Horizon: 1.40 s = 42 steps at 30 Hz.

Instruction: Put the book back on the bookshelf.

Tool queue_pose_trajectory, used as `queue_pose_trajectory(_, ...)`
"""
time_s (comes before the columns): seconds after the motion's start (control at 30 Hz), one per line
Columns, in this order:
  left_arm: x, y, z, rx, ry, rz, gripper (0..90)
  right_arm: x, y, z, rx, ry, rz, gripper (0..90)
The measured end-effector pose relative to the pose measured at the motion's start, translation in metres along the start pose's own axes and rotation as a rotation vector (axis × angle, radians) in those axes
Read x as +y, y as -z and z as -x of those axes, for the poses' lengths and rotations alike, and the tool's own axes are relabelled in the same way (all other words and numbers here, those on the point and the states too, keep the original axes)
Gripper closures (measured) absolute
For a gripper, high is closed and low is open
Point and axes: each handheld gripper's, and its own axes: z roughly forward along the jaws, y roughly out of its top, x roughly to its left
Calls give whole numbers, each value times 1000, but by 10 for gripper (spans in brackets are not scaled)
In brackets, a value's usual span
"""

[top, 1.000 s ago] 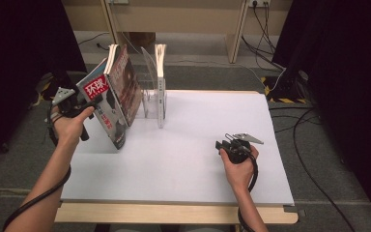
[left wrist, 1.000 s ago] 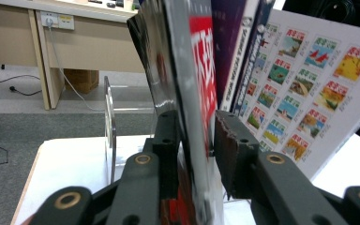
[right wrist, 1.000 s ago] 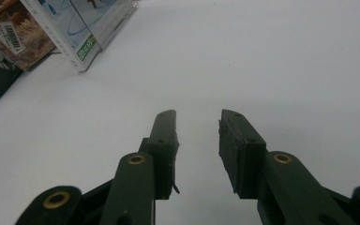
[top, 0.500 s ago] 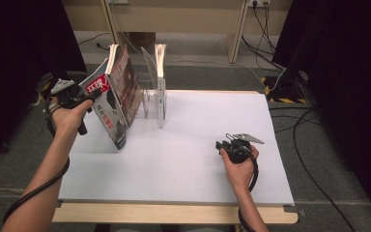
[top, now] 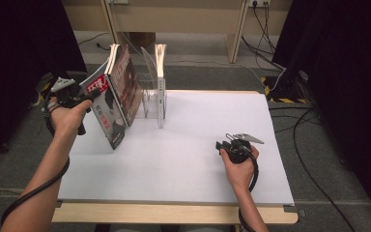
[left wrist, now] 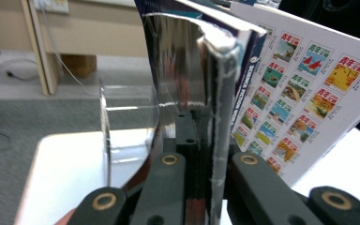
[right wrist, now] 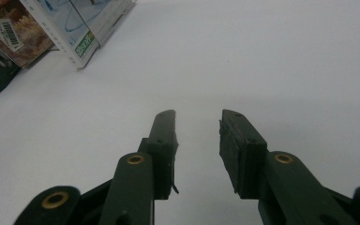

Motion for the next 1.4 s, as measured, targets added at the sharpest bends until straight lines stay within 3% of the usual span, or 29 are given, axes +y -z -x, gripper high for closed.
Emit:
queue_pose_trajectory(0.13,0,8,0,64,-70,49,864,0,0,0,-1,-7,-3,663)
queue_pose_trajectory(0.23,-3,12,-2,91,-90,78,864,0,-1,0,-1,2,-2,663)
queue_pose_trajectory(0.33,-8,17,-4,121,-129,140,865,0,-1,-1,-3,1,-1,663)
queue_pose_trajectory(0.4,-10,17,-7,132,-122,157,865,-1,-2,-1,-1,-1,-4,663)
queue_pose_trajectory(0.5,-10,15,-11,113,-95,168,864,-1,-2,-2,1,-1,-7,664)
queue_pose_trajectory(0.67,-6,9,-7,113,-110,178,865,-1,-2,-1,0,-1,-6,664)
queue_pose_trajectory(0.93,4,-3,-4,117,-97,206,865,-1,-1,0,-2,-8,-5,665)
queue_pose_trajectory(1.1,7,-13,-4,125,-111,248,865,-1,-1,0,-2,-4,-5,664)
queue_pose_trajectory(1.4,-9,-30,-17,163,-100,286,864,-1,-2,2,-2,-2,-5,665)
